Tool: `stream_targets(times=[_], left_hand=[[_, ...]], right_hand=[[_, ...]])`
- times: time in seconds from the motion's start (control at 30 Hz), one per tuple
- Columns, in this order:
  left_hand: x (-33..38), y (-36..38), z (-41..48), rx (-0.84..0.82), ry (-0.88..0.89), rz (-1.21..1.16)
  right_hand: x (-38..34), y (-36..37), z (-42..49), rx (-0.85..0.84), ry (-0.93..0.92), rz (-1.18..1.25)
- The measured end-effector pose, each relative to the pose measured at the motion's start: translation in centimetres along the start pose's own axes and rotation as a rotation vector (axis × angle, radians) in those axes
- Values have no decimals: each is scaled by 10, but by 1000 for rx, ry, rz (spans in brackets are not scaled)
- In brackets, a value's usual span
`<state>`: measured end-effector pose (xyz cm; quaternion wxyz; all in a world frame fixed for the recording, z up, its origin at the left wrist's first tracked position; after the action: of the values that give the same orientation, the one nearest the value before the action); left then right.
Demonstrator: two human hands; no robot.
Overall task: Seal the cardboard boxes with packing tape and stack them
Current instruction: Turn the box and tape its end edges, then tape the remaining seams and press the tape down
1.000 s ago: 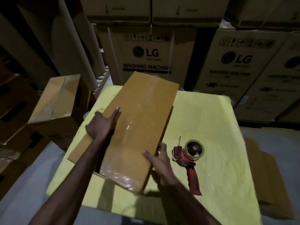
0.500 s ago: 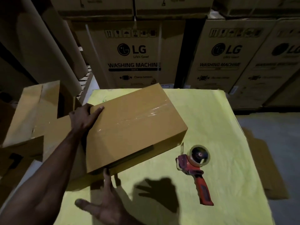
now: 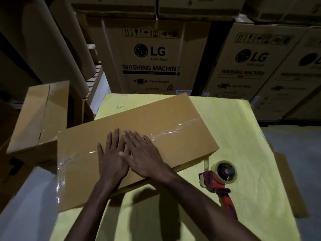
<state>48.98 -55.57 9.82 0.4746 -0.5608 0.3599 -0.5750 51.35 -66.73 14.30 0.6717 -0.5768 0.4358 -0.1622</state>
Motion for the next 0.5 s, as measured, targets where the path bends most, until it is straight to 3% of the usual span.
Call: stream_targets(times=[0.13, 0.37, 0.5], left_hand=[[-16, -10, 0, -10, -59, -25], [-72, -32, -20, 3, -232, 11], [-90, -42, -35, 42, -356, 19]], right_hand=[[47, 0, -12, 1, 62, -108], [197, -80, -53, 180, 417, -157], [224, -95, -56, 177, 565, 103]])
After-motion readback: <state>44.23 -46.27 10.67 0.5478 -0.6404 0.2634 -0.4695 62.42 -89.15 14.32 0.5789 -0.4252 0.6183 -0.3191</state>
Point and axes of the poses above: each hand's wrist, its own z-axis towards the middle knuckle, its own y-axis out of the palm, x = y × z, the point moved 8 cm from there along z, towards the middle knuckle, and after that the axes turned 5 degrees about y, right-handed, at the moved point
